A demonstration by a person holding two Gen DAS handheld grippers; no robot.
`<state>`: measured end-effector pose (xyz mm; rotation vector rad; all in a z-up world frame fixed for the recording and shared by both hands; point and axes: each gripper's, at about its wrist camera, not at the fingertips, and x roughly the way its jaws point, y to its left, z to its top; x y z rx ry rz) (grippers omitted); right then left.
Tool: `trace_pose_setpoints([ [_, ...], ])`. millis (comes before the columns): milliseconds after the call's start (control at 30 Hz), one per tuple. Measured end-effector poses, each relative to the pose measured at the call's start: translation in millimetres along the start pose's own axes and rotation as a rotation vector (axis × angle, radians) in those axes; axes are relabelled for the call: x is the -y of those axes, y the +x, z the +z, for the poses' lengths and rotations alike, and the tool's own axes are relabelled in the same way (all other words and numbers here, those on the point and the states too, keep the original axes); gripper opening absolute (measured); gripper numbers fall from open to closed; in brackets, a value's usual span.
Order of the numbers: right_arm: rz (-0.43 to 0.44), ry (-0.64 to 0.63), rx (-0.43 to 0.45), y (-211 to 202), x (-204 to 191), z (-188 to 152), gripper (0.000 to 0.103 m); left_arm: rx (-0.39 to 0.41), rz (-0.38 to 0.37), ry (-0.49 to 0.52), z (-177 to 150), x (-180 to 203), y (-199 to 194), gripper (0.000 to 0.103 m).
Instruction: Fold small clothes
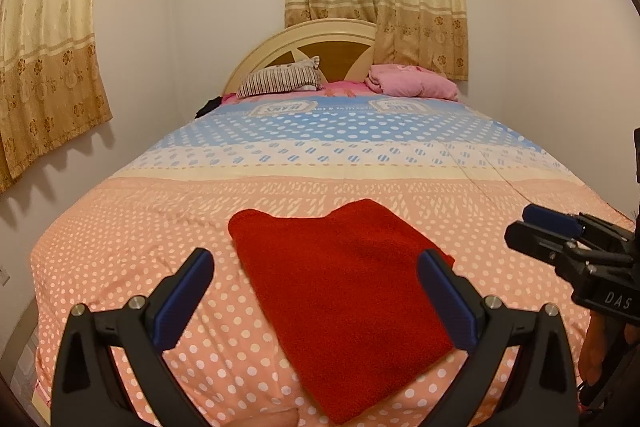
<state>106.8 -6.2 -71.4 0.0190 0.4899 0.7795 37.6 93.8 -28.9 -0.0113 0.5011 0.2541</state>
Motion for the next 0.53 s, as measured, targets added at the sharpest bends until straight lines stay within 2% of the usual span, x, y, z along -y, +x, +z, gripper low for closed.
trace_pose_setpoints([
  [433,0.004,-0.005,-0.019,5.0,1.6,-3.9,0.056,0.044,0.049,0.013,1.6,-6.1,-3.2,0.103],
  [533,0.007,-0.004,-0.026,5.9,1.9,-5.5,0.056,0.044,0.03,0.022,1.3,-5.0,-2.8,0.103],
])
